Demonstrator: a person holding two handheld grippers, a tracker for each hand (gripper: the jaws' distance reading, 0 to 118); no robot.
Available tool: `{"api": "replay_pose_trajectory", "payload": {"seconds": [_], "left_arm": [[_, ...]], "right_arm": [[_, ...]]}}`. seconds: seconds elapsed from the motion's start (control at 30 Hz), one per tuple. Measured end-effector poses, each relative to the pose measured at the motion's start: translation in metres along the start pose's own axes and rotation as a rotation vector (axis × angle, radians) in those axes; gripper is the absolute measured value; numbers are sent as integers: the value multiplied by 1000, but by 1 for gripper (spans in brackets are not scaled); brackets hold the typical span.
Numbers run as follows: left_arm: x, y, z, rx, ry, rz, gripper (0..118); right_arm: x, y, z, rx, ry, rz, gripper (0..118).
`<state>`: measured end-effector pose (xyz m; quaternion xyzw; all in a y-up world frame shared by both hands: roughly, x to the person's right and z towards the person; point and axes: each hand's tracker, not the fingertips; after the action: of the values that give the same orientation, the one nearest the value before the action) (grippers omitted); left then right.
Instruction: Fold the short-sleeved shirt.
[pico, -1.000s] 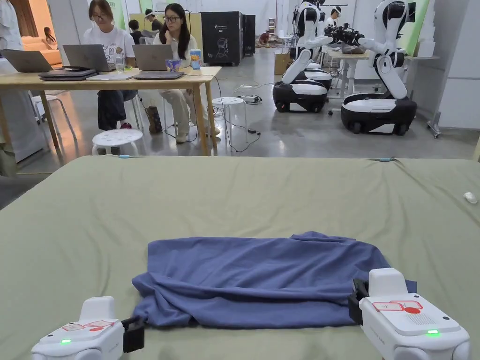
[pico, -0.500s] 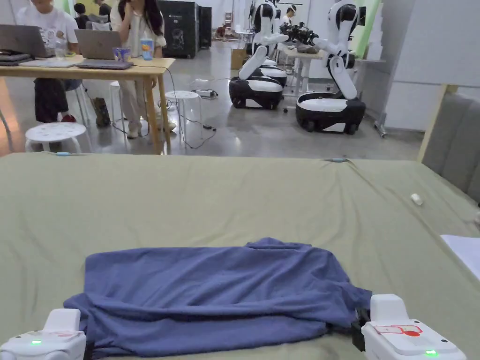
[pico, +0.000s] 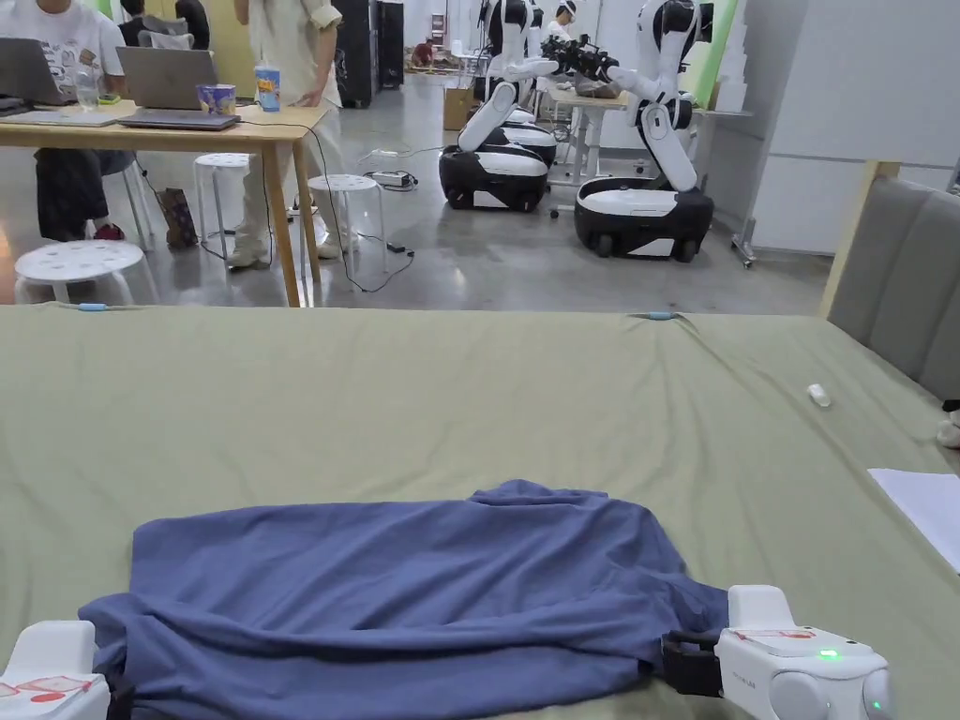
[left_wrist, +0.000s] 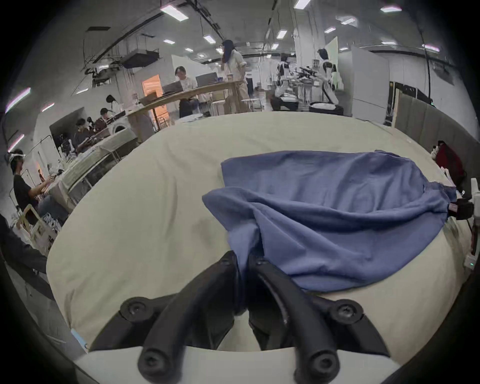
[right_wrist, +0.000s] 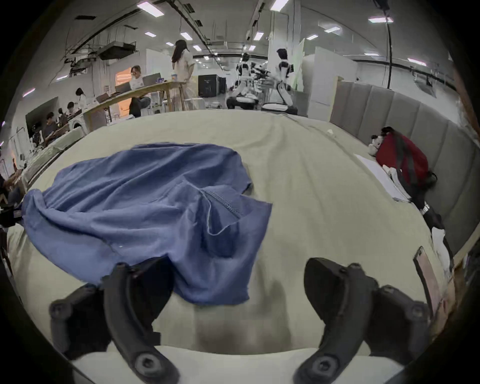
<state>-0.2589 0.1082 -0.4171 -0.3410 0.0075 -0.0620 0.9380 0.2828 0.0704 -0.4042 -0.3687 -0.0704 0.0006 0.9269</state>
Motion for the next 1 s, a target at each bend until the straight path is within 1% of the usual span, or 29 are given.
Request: {"api": "replay_pose_trajectory", "payload": {"seconds": [0.13,0.17,0.23,0.27,0.3,0.33,0.37,0.43,0.5,0.6,0.83,0.87,0.93,1.0], "left_arm": [[2,-4,-10,-24,7,-6,5],[2,-5,-12,-32,8,-3,5],[3,-8,-15,-46,9,0,5],[3,-9,-18,-56,7,0,5],[3,-11,-20,-66,6,2,5],[3,-12,-21,-75,2,7,5],[2,-14,-21,-79,3,15,5],[1,-14,-20,-81,2,21,5],[1,-12,-10,-64,10,16,5],[-5,-5,10,-32,0,26,4],[-24,-4,67,42,-9,9,4],[-27,-8,75,42,-11,7,4],[-32,-19,89,52,-8,8,4],[-36,-31,100,47,-16,12,4]], "right_arm": [[-9,12,-6,-56,33,20,90],[-11,10,-11,-86,47,28,85],[-13,13,-21,-81,55,54,72],[-14,15,-17,-73,67,61,52],[-16,16,-11,-57,76,92,31],[-20,15,-8,-31,62,129,14],[-25,15,-2,-5,8,174,10],[-24,16,6,-30,72,137,9],[-27,18,23,-4,42,139,9],[-18,22,48,47,47,84,9],[2,14,121,161,45,33,9],[7,7,122,166,48,28,9],[8,-7,135,186,48,36,9],[6,-23,142,181,44,72,9]]}}
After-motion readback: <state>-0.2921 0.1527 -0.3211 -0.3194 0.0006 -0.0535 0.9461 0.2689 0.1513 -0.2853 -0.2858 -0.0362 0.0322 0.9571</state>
